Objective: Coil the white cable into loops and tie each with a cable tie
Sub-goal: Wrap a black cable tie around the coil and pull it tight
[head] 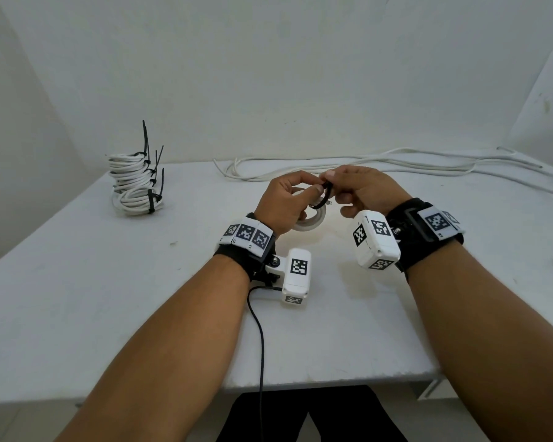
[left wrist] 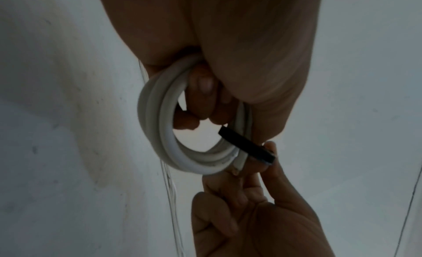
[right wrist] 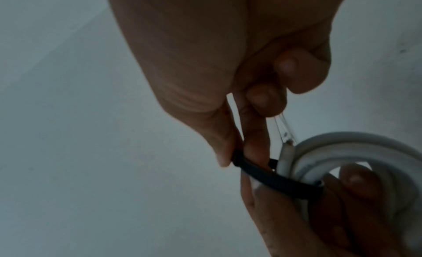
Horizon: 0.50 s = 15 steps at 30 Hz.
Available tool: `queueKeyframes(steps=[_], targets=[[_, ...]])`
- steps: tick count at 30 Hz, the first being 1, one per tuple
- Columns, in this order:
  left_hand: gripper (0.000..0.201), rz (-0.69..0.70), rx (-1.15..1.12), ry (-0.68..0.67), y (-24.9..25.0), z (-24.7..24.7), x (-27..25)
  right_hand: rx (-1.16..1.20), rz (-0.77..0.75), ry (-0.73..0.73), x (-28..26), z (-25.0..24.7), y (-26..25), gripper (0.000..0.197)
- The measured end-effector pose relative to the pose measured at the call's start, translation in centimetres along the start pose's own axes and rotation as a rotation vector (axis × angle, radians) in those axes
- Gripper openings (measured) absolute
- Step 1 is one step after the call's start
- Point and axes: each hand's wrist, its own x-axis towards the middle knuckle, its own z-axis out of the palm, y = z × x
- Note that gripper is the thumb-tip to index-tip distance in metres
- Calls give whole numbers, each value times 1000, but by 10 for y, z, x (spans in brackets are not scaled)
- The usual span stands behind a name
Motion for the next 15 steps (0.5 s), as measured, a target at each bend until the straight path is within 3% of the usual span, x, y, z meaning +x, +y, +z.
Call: queueKeyframes(steps=[7, 11, 15], targets=[[18, -48, -23, -89, -1, -1, 0, -118, -10, 145, 5, -9, -4, 15], [23, -99, -91, -83, 0, 6, 1, 42, -45, 268, 6, -3, -2, 17], [24, -125, -146, -45, -4, 4, 0, 13, -14, 103, 4, 10, 2, 20]])
